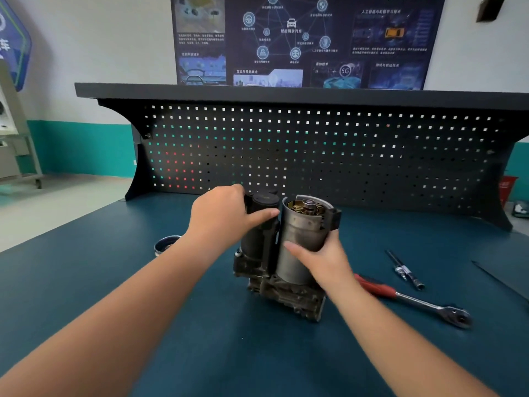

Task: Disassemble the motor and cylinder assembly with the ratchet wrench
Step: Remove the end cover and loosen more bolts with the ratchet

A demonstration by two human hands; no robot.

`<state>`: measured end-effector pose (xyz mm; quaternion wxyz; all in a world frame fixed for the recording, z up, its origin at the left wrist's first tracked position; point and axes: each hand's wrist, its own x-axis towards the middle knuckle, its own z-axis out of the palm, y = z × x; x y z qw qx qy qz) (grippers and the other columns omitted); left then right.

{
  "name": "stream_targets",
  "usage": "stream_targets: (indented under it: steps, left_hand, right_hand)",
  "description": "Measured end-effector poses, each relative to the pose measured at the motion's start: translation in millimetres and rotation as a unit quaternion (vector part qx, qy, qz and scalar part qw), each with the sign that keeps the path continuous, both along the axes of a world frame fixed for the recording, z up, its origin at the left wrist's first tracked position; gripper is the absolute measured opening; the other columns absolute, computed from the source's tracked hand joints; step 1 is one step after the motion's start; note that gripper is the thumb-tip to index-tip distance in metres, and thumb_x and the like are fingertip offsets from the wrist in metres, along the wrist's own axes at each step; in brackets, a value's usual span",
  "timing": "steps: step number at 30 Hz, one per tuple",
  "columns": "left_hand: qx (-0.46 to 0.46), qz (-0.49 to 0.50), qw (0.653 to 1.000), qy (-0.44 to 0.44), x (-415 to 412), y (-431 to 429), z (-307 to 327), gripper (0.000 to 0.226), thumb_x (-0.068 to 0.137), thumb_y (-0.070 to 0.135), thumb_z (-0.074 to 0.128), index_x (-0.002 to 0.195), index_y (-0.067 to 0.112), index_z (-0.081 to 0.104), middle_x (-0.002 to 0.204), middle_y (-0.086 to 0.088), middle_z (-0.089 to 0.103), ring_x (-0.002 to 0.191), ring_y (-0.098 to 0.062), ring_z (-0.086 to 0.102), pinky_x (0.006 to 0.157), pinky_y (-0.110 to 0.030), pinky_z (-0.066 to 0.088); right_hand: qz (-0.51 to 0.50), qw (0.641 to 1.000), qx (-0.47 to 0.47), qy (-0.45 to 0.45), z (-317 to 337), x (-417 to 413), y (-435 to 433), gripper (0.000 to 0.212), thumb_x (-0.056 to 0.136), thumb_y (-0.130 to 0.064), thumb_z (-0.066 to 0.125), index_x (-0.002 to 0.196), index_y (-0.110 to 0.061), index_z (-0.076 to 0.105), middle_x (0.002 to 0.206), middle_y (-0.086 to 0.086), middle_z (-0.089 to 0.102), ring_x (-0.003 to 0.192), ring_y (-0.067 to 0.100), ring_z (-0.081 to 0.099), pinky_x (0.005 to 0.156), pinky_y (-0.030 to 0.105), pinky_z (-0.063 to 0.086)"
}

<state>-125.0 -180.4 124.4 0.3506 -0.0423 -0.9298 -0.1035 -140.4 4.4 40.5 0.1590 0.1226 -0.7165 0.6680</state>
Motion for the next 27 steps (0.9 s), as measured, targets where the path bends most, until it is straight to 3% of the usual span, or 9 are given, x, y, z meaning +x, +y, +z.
stream_targets:
  steps: [5,10,12,14,18,20,23,25,27]
  left_hand:
    - [0.035,-0.031,0.999,0.02,1,0,-4,0.059,0.072,0.076,0.051,0.088,0.019,0.053,0.066,0.014,0.047,0.075,-0.017,0.053,0.049,-0.026,0.028]
    - [0.195,-0.155,0.967,0.049,7,-13,-29,0.035,0.076,0.055,0.065,0.084,0.024,0.054,0.063,0.014,0.057,0.066,-0.006,0.054,0.057,-0.029,0.042]
    - [0.249,-0.198,0.946,0.055,7,-20,-49,0.027,0.077,0.036,0.074,0.095,0.026,0.057,0.074,0.016,0.061,0.076,-0.008,0.058,0.067,-0.029,0.047]
    - [0.268,-0.224,0.937,0.017,4,-24,-71,0.045,0.075,0.027,0.077,0.114,0.023,0.054,0.095,0.013,0.06,0.099,-0.012,0.057,0.08,-0.026,0.046]
    - [0.339,-0.281,0.89,-0.119,-4,-13,-99,0.061,0.073,0.046,0.072,0.126,0.031,0.043,0.126,0.016,0.052,0.125,-0.006,0.046,0.104,-0.025,0.035]
    - [0.379,-0.317,0.856,-0.151,-6,-1,-103,0.059,0.066,0.058,0.06,0.119,0.038,0.045,0.123,0.023,0.055,0.121,0.0,0.049,0.102,-0.019,0.036]
    - [0.421,-0.354,0.821,-0.155,-4,15,-108,0.048,0.069,0.057,0.055,0.114,0.039,0.051,0.107,0.029,0.065,0.104,0.011,0.057,0.084,-0.006,0.041]
    - [0.444,-0.362,0.808,-0.134,-5,22,-110,0.043,0.071,0.053,0.057,0.111,0.036,0.054,0.104,0.027,0.067,0.099,0.009,0.059,0.081,-0.007,0.043]
    - [0.458,-0.361,0.805,-0.114,-4,27,-110,0.038,0.073,0.046,0.061,0.109,0.034,0.056,0.101,0.02,0.069,0.097,0.005,0.062,0.081,-0.011,0.045]
  right_hand:
    - [-0.053,0.998,-0.021,0.023,-7,-2,-7,0.063,0.062,-0.027,0.086,0.112,-0.033,0.048,0.106,-0.021,0.059,0.093,-0.009,0.056,0.068,0.008,0.044]
    - [0.018,1.0,-0.02,0.001,-10,-12,9,0.056,0.06,-0.028,0.086,0.104,-0.034,0.052,0.108,-0.015,0.063,0.098,-0.002,0.06,0.077,0.017,0.047]
    - [0.052,0.998,-0.038,-0.017,-9,-17,16,0.061,0.053,-0.032,0.086,0.105,-0.03,0.054,0.109,-0.011,0.065,0.099,0.002,0.062,0.081,0.022,0.049]
    - [0.085,0.995,-0.051,-0.029,-7,-20,25,0.063,0.05,-0.034,0.081,0.107,-0.027,0.055,0.107,-0.009,0.067,0.098,0.005,0.064,0.08,0.022,0.05]
    - [0.147,0.986,-0.054,-0.057,-4,-29,38,0.065,0.055,-0.015,0.087,0.111,-0.023,0.054,0.105,-0.006,0.069,0.095,0.006,0.066,0.077,0.022,0.051]
    - [0.161,0.983,-0.057,-0.064,-3,-32,41,0.06,0.058,-0.01,0.079,0.111,-0.021,0.054,0.102,-0.006,0.071,0.095,0.007,0.066,0.079,0.023,0.051]
    - [0.172,0.981,-0.056,-0.071,-4,-35,43,0.058,0.059,-0.012,0.073,0.113,-0.02,0.054,0.103,-0.005,0.07,0.097,0.01,0.066,0.082,0.026,0.05]
    - [0.182,0.979,-0.052,-0.074,-4,-36,46,0.068,0.058,-0.01,0.083,0.119,-0.016,0.053,0.105,-0.004,0.071,0.1,0.012,0.065,0.086,0.03,0.051]
    - [0.204,0.974,-0.058,-0.082,-5,-37,49,0.072,0.059,-0.023,0.086,0.123,-0.015,0.052,0.11,-0.002,0.07,0.104,0.015,0.064,0.092,0.034,0.05]
